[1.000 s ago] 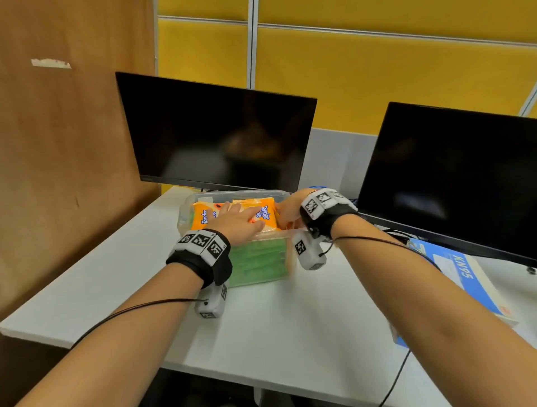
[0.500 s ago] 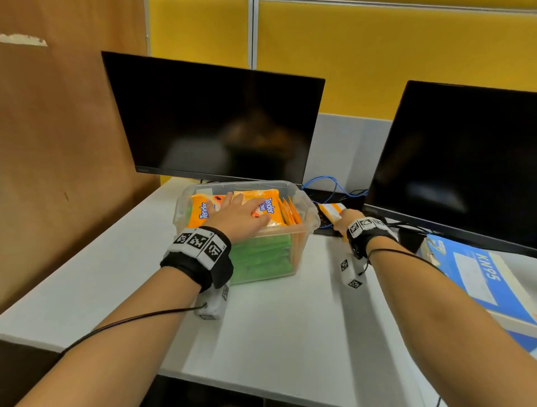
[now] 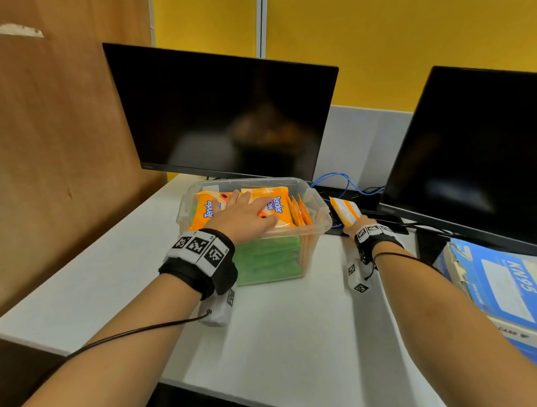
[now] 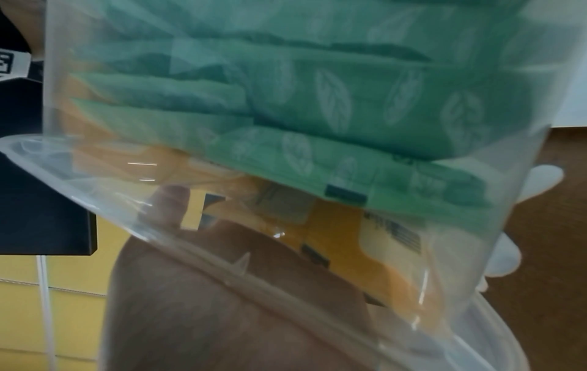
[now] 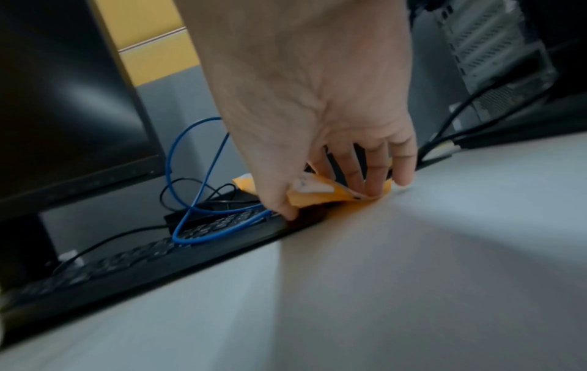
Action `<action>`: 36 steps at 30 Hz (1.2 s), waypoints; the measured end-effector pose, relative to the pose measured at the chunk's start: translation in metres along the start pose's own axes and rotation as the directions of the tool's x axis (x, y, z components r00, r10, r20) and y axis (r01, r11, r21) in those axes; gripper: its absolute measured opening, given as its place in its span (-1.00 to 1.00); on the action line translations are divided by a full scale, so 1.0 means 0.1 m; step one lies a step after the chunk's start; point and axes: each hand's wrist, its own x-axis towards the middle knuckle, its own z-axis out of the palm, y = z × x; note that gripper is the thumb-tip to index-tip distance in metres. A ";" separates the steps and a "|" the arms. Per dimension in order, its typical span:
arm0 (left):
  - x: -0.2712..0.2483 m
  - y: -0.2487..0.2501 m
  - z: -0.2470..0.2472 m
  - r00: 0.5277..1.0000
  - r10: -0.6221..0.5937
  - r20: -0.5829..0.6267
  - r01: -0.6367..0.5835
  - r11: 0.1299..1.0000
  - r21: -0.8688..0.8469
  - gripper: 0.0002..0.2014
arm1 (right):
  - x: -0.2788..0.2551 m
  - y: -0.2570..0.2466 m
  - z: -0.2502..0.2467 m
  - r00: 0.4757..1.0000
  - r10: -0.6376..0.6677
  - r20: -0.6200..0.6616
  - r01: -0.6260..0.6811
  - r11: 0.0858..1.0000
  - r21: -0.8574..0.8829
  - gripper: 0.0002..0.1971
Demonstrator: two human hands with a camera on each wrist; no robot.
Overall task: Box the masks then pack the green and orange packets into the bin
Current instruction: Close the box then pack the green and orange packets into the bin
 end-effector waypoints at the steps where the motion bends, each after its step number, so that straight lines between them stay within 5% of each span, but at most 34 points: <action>1: 0.00 -0.01 0.00 1.000 0.000 0.001 0.000 1.000 -0.001 -0.43 | -0.05 0.00 -0.03 1.000 -0.020 -0.017 0.020 1.000 -0.013 -0.24; 4: 0.01 -0.02 0.01 1.000 0.021 0.002 -0.021 1.000 -0.018 -0.42 | -0.33 0.00 -0.10 0.994 -0.066 -0.082 0.064 0.998 -0.024 -0.56; 8: -0.07 0.02 -0.03 0.987 0.153 -0.050 -0.153 0.988 0.006 -0.46 | -0.57 0.16 -0.06 0.989 -0.121 -0.084 0.120 0.993 -0.015 -0.74; 12: -0.23 0.07 -0.06 0.901 0.430 -0.059 -0.405 0.882 0.243 -0.53 | -0.78 0.28 -0.10 0.984 -0.178 -0.034 0.176 0.984 -0.036 -0.75; 15: -0.31 0.14 -0.04 0.878 0.475 -0.059 -0.448 0.860 0.245 -0.58 | -1.17 0.27 -0.33 0.965 -0.263 -0.020 0.262 0.964 -0.042 -0.92; 18: -0.37 0.26 -0.05 0.894 0.447 -0.026 -0.441 0.890 0.118 -0.62 | -1.46 0.23 -0.63 0.931 -0.364 -0.005 0.362 0.927 -0.095 -0.77; 21: -0.47 0.32 -0.13 0.897 0.440 0.033 -0.438 0.897 -0.061 -0.67 | -1.62 0.22 -0.97 0.918 -0.385 -0.096 0.389 0.921 0.025 -0.88; 26: -0.74 0.18 -0.18 0.877 0.480 0.023 -0.440 0.820 -0.365 -0.78 | -1.82 0.27 -1.47 0.844 -0.448 -0.296 0.490 0.868 0.082 -0.66; 31: -0.99 0.02 -0.29 0.882 0.462 0.092 -0.297 0.698 -0.652 -0.72 | -2.07 0.22 -1.69 0.707 -0.567 -0.423 0.704 0.626 0.337 -0.63; 33: -1.02 -0.02 -0.36 0.917 0.396 0.056 -0.265 0.708 -0.655 -0.75 | -2.16 0.15 -1.66 0.694 -0.620 -0.366 0.708 0.498 0.500 -0.65; 36: -0.89 -0.03 -0.27 0.978 0.107 -0.180 -0.202 0.705 -0.680 -0.68 | -2.27 0.00 -1.49 0.696 -0.663 -0.275 0.667 0.457 0.588 -0.69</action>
